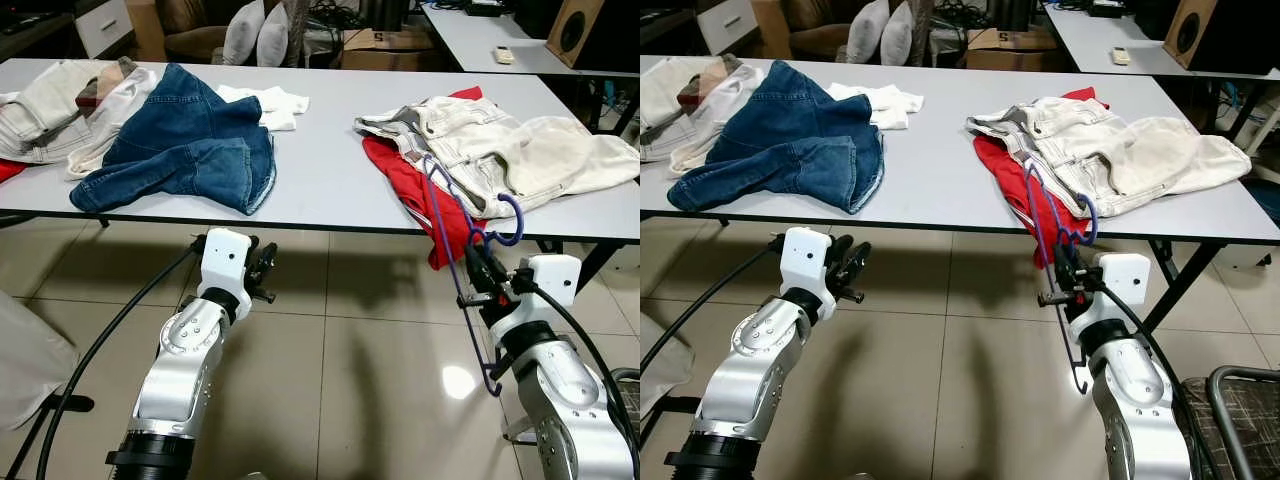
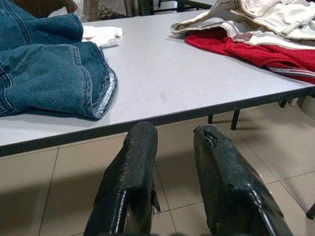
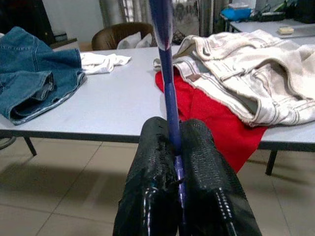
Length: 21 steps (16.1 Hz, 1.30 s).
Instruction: Hang hanger
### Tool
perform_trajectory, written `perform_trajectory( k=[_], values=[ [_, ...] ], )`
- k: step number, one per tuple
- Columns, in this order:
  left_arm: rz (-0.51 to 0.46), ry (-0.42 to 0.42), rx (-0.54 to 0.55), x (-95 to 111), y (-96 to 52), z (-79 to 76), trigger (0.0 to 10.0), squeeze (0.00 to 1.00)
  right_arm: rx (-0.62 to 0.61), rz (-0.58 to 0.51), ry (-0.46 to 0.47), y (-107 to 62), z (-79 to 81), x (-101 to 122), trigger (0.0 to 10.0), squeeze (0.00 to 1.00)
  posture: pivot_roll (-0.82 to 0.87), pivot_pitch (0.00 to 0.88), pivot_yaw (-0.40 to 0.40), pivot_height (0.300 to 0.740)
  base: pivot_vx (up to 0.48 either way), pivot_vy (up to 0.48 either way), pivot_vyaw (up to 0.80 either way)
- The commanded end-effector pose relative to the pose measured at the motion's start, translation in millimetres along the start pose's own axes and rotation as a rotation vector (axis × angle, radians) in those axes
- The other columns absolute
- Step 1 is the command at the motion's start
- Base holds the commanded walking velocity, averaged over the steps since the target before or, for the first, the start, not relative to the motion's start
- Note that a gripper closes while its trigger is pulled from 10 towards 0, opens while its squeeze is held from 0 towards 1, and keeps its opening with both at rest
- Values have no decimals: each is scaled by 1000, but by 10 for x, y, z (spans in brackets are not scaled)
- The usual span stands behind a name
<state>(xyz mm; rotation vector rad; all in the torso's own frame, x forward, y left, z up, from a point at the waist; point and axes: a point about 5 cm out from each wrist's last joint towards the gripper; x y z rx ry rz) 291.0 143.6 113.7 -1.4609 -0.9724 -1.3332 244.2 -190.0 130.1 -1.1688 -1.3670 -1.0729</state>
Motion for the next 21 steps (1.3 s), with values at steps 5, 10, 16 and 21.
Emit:
perform_trajectory(
  k=[5,10,16,21],
  values=[
    [-33,24,51,70,18,49,10000,0,-30,-73,-4,77,-106,109,10000,0,-120,23,17,740,0,0,0],
    [-45,26,58,102,56,24,10000,0,-31,-74,-11,78,-131,110,10000,0,-132,25,24,740,0,-261,0],
    [-57,30,51,142,93,-3,10000,0,-29,-71,-5,106,-162,117,10000,0,-137,21,19,740,0,-436,0],
    [-96,-17,61,210,123,-12,10000,0,-42,-33,-25,126,-211,134,10000,0,-142,18,24,740,0,-262,0]
  ],
)
Point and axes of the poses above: a point about 5 cm out from each wrist's last joint towards the gripper, its own y axis pointing out of the wrist towards the gripper, its own x axis along the axis of the wrist's last joint, z = x × y, and after that the axes turned 5 degrees about -y, right-handed
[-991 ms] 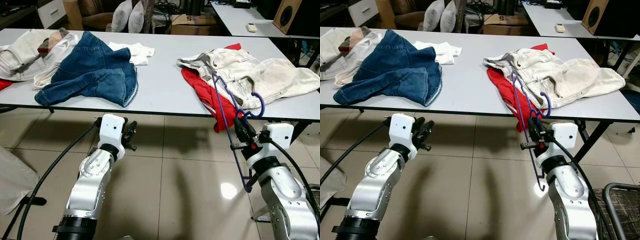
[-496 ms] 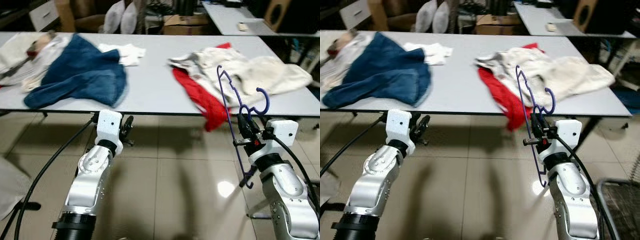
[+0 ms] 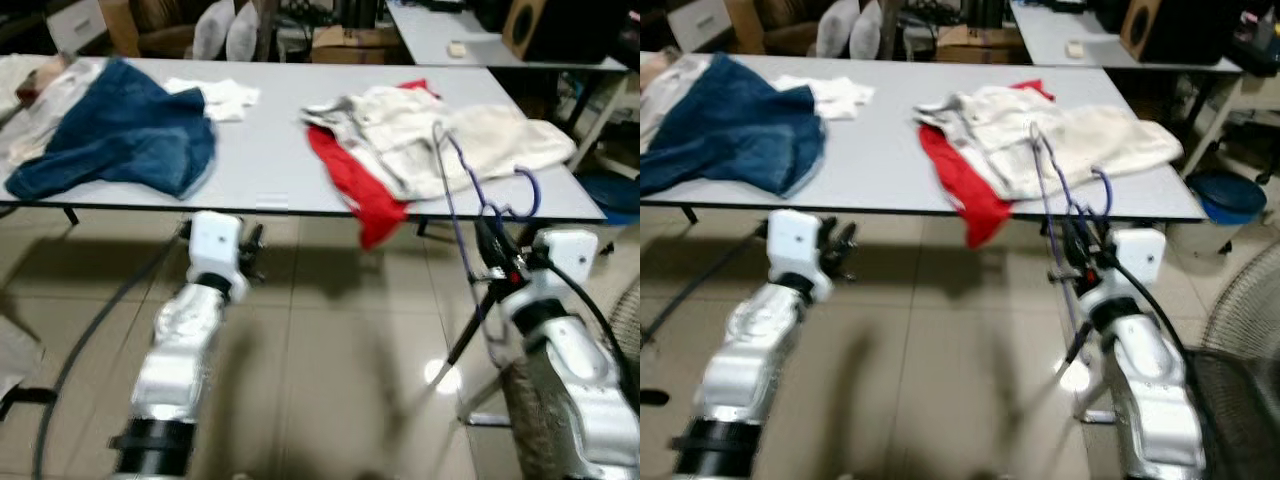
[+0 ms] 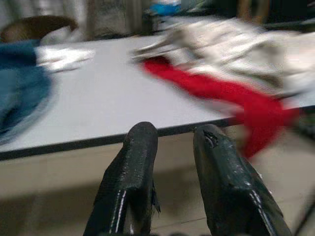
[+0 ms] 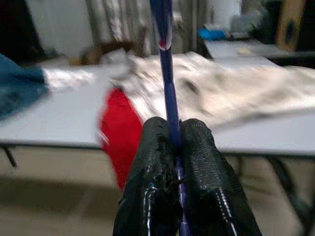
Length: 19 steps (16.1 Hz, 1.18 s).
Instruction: Hang hanger
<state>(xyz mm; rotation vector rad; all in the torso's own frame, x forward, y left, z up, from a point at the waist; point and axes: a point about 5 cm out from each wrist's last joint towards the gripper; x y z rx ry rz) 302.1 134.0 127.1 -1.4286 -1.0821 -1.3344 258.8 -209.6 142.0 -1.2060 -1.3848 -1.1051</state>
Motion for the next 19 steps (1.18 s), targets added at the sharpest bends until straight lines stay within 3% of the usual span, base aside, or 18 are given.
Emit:
perform_trajectory(
  k=[1,6,10,12,19],
  values=[
    [-52,6,-6,118,29,23,10000,0,0,-13,-18,21,7,64,10000,0,-145,15,26,740,0,0,0],
    [-57,-14,6,146,89,68,10000,0,36,-15,-10,81,59,136,10000,0,-148,12,31,740,211,0,-423],
    [-50,-12,7,122,80,64,10000,0,52,-2,-44,134,80,133,10000,0,-139,11,20,740,375,0,0],
    [-48,-9,11,119,78,69,10000,0,78,5,-104,142,112,126,10000,0,-136,10,19,740,377,0,0],
    [-45,-9,6,126,83,96,10000,0,46,1,-89,146,90,106,10000,0,-129,8,23,740,404,0,0]
  ],
)
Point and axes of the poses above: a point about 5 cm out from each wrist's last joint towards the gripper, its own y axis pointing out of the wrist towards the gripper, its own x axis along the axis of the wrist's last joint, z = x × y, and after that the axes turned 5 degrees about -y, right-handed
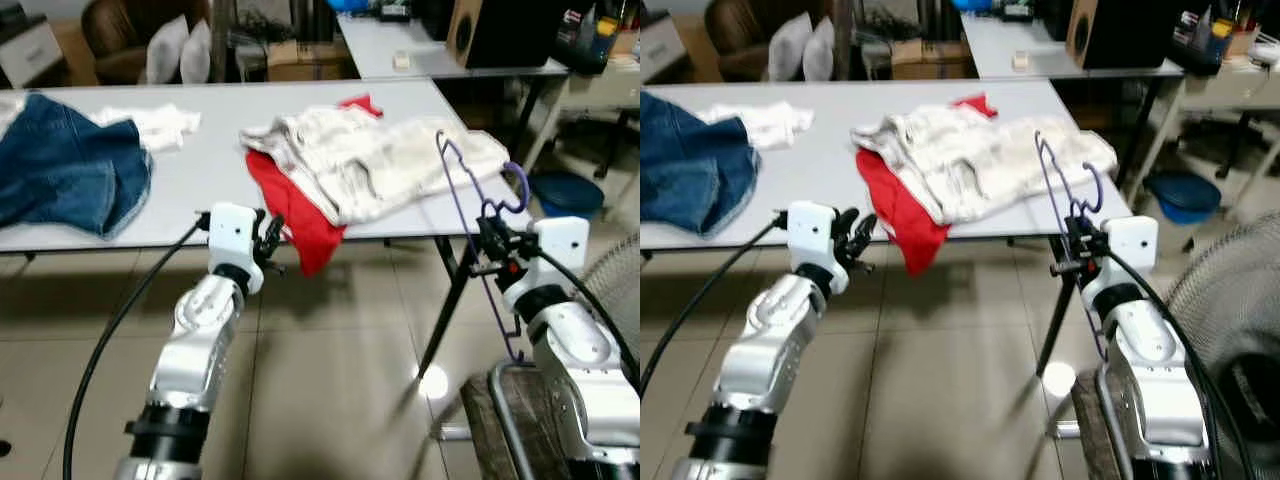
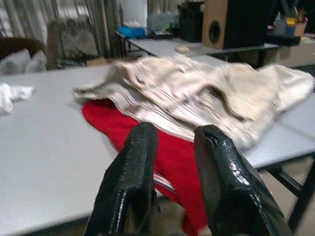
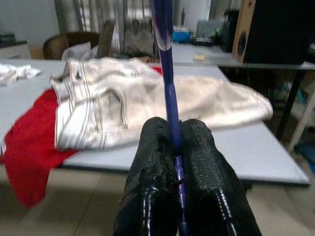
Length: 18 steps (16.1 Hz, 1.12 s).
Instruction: Hang hanger
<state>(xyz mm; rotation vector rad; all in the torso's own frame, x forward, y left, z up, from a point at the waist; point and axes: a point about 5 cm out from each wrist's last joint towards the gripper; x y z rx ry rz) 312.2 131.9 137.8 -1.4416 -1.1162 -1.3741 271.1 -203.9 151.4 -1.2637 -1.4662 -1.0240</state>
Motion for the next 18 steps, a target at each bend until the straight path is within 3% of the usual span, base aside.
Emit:
perform_trajectory(
  k=[1,9,12,14,18],
  values=[
    [-2,13,16,28,-7,92,10000,0,21,-11,13,8,65,11,10000,0,-127,4,28,740,416,0,0],
    [2,-2,-16,-34,-52,75,10000,0,-4,-5,22,-101,86,-47,10000,0,-155,0,18,740,413,0,0],
    [1,-18,-13,-75,-113,50,10000,0,-1,19,41,-187,85,-69,10000,0,-171,0,18,740,412,0,-173],
    [-7,-35,-47,-90,-148,-24,10000,0,-13,36,2,-306,-2,-74,10000,0,-185,1,27,740,412,0,0],
    [-12,-45,-31,-113,-243,54,10000,0,-30,52,-22,-463,-48,-87,10000,0,-184,32,41,740,407,0,0]
  ],
)
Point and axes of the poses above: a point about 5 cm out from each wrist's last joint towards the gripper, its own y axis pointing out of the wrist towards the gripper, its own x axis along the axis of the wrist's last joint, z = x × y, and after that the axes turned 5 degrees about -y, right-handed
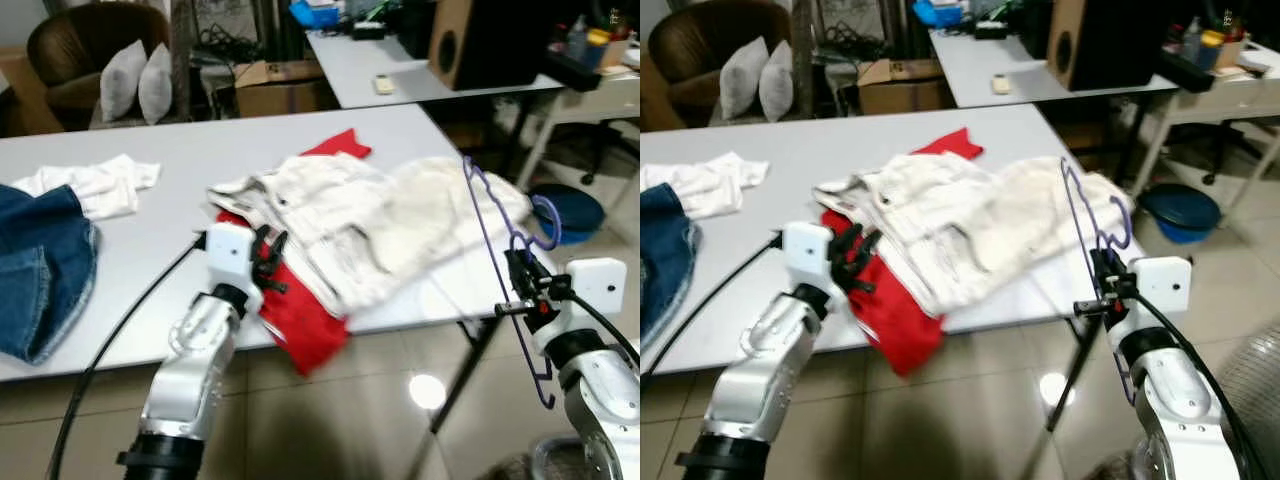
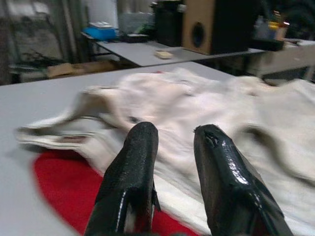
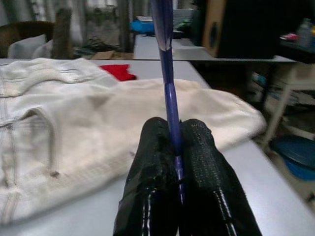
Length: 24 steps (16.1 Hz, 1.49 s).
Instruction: Hang hanger
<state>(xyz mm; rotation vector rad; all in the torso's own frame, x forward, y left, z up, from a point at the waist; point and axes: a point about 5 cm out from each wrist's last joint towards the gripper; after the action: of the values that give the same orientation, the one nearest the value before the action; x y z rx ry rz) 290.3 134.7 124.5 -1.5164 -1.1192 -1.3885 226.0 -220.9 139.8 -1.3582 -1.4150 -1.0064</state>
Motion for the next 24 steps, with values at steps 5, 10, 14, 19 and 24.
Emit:
perform_trajectory(
  k=[5,10,14,19,24],
  values=[
    [-75,-2,9,180,-30,328,10000,1000,44,-33,31,118,137,25,10000,0,-161,0,45,740,71,0,0],
    [-27,143,29,362,338,595,10000,1000,29,-60,21,206,97,75,10000,0,-159,0,80,740,0,0,0],
    [112,230,-56,328,664,608,10000,0,-7,-77,31,173,62,91,10000,0,-176,0,107,740,0,0,0],
    [217,296,-108,211,845,486,10000,0,-20,-66,27,124,92,66,10000,0,-204,0,133,740,0,0,0],
    [228,402,-49,223,973,365,10000,0,-43,-59,16,57,68,80,10000,0,-244,0,150,740,0,0,0]
  ],
)
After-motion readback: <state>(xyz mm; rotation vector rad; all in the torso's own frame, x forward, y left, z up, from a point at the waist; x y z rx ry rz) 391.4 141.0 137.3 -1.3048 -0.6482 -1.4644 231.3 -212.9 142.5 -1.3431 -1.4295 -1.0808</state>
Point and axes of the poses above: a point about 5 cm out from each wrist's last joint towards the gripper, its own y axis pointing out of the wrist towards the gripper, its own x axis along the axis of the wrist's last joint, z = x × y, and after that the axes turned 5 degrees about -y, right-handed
